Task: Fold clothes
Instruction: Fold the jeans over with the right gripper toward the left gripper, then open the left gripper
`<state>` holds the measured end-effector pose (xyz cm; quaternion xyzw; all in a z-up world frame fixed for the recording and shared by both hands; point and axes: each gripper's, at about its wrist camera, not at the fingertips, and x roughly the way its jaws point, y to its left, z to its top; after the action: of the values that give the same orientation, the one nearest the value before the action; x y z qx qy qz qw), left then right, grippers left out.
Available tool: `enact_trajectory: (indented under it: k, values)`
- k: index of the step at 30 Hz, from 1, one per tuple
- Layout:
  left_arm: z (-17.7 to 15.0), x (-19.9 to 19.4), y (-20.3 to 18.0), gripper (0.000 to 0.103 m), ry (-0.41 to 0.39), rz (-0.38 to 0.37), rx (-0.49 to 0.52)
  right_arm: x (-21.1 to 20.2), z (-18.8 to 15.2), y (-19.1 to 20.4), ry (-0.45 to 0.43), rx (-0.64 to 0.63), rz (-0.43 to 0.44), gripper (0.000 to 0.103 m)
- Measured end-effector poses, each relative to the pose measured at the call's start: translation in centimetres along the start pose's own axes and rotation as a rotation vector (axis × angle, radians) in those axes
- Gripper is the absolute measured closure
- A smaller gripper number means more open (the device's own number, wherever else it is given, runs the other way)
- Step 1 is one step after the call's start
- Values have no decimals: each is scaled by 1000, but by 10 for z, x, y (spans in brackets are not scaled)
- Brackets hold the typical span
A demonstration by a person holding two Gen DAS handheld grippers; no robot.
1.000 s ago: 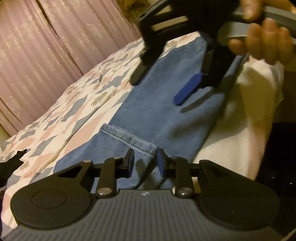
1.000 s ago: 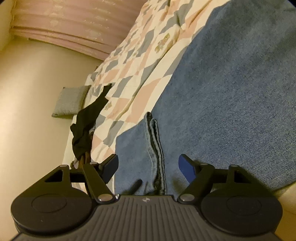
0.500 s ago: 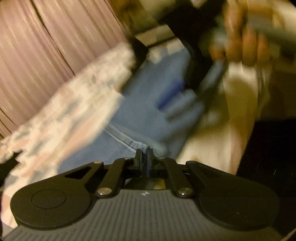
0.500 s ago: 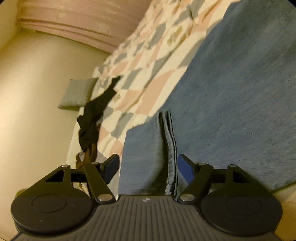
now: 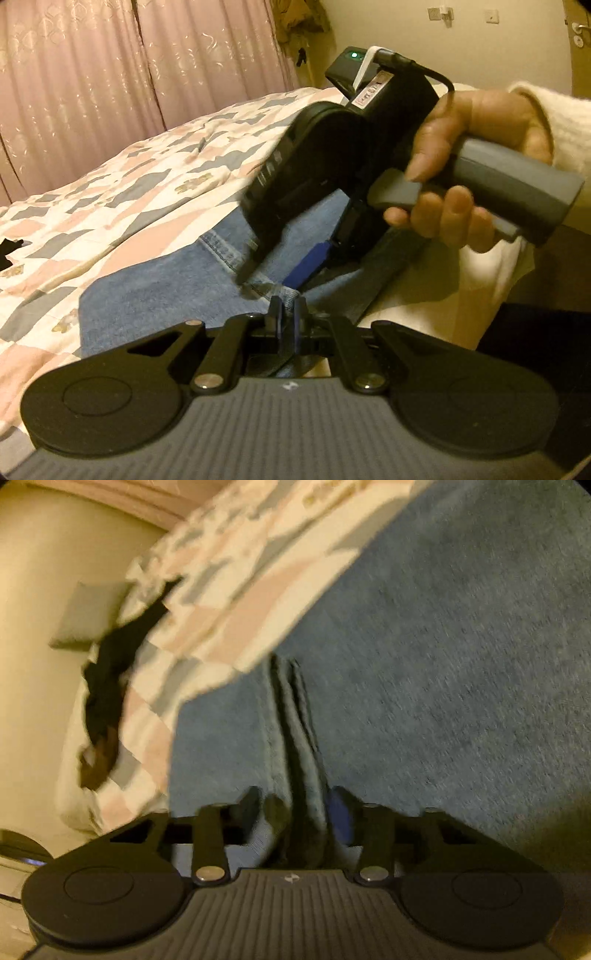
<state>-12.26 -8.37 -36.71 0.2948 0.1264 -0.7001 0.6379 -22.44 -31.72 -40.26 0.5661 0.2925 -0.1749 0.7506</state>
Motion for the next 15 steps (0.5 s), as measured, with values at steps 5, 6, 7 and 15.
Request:
enact_trajectory:
  k: [5, 6, 7, 15]
  values:
    - [-8, 20, -1, 100, 44, -26, -1, 12, -1, 3, 0, -44, 3, 46]
    - [-11, 22, 0, 100, 48, -26, -8, 16, 0, 1, 0, -47, 22, 42]
    - [-12, 21, 1, 100, 46, -28, -18, 19, 0, 0, -2, -47, 35, 42]
    - [-19, 6, 24, 100, 3, -62, -172, 17, 0, -16, -2, -60, 177, 71]
